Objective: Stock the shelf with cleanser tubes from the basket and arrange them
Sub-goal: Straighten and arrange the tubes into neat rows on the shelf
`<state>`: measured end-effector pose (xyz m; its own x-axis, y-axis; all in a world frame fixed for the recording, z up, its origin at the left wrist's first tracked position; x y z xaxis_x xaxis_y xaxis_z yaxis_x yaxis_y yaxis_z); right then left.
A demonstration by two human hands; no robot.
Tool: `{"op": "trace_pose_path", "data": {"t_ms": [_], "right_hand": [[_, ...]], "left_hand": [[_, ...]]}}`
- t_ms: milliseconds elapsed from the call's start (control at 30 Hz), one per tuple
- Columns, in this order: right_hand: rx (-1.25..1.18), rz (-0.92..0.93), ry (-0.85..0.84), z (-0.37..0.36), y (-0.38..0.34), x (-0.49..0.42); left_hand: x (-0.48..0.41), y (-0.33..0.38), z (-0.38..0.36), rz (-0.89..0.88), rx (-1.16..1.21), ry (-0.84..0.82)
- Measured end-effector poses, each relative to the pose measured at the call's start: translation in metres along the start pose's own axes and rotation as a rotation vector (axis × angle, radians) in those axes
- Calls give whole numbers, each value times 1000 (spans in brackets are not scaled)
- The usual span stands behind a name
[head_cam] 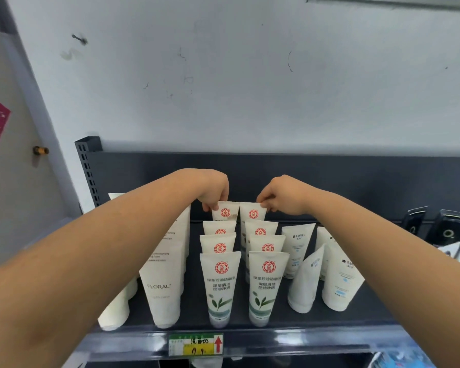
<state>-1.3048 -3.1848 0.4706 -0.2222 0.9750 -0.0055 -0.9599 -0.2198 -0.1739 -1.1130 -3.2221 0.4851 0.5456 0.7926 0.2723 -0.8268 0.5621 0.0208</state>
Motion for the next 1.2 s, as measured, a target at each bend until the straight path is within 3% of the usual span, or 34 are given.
{"op": "trace_pose_path", "data": {"t_ms": [1200], "right_hand": [[-56, -51, -32, -1, -7, 36]], "left_hand": [[31, 5, -10, -59, -47, 5]]}}
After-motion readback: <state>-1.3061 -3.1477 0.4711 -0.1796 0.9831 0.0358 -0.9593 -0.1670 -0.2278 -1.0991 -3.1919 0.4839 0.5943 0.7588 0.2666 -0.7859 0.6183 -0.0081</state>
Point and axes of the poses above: each hand's wrist, its own x-axis away from the middle knuckle, its own z-axis out of the back of the hand, y = z × x, the point moved 1 cm from there along -x, towards the middle knuckle, and after that the axes turned 8 degrees about -z, right-handed, at the moved point
